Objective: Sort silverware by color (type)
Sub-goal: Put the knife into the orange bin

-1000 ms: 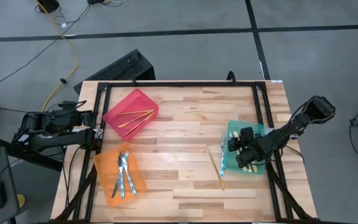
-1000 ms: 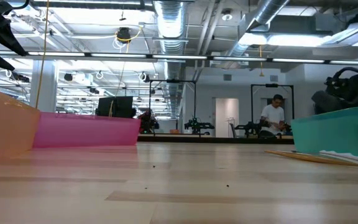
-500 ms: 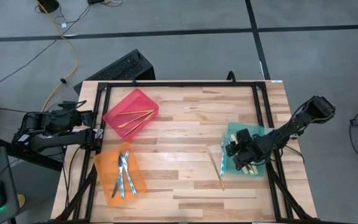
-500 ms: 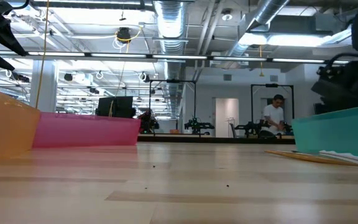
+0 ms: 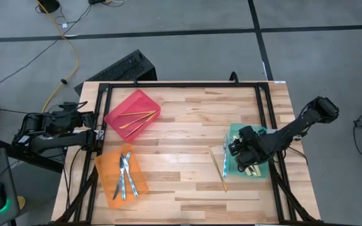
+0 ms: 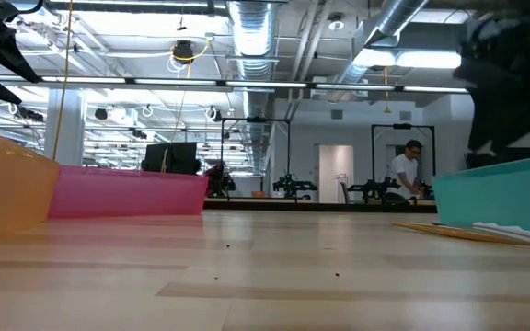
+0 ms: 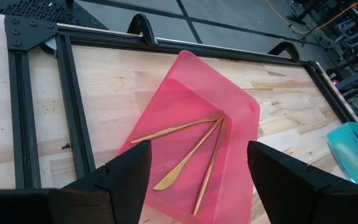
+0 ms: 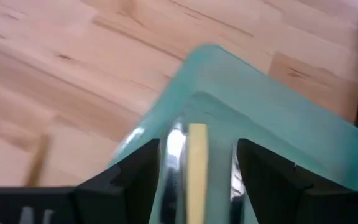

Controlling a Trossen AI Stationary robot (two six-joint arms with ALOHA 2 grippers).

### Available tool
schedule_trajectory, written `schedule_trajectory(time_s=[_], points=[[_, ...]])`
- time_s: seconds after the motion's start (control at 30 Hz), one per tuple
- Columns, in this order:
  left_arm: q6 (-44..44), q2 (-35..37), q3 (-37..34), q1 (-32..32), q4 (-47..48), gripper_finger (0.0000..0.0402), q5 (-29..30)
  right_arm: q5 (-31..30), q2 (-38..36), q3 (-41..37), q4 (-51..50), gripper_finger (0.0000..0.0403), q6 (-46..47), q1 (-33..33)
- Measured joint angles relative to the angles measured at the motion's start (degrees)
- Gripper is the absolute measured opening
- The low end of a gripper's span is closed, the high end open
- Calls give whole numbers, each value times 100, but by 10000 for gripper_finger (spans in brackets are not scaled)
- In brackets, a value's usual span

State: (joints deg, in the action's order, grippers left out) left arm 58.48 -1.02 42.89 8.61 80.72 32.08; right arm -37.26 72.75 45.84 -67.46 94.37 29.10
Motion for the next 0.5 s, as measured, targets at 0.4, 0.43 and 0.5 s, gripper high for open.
schedule_trajectory(time_s=[0.4, 0.43, 0.5], points=[[0, 0, 0, 1, 0, 247, -2, 251, -2, 1548, 1005, 208, -1815, -94], [0, 1, -1, 1, 0, 247, -2, 401, 19, 1584, 1242, 201, -1980, -125], [0, 0, -1, 0, 0, 247, 0, 683, 143, 1628, 1614, 184, -2236, -205]])
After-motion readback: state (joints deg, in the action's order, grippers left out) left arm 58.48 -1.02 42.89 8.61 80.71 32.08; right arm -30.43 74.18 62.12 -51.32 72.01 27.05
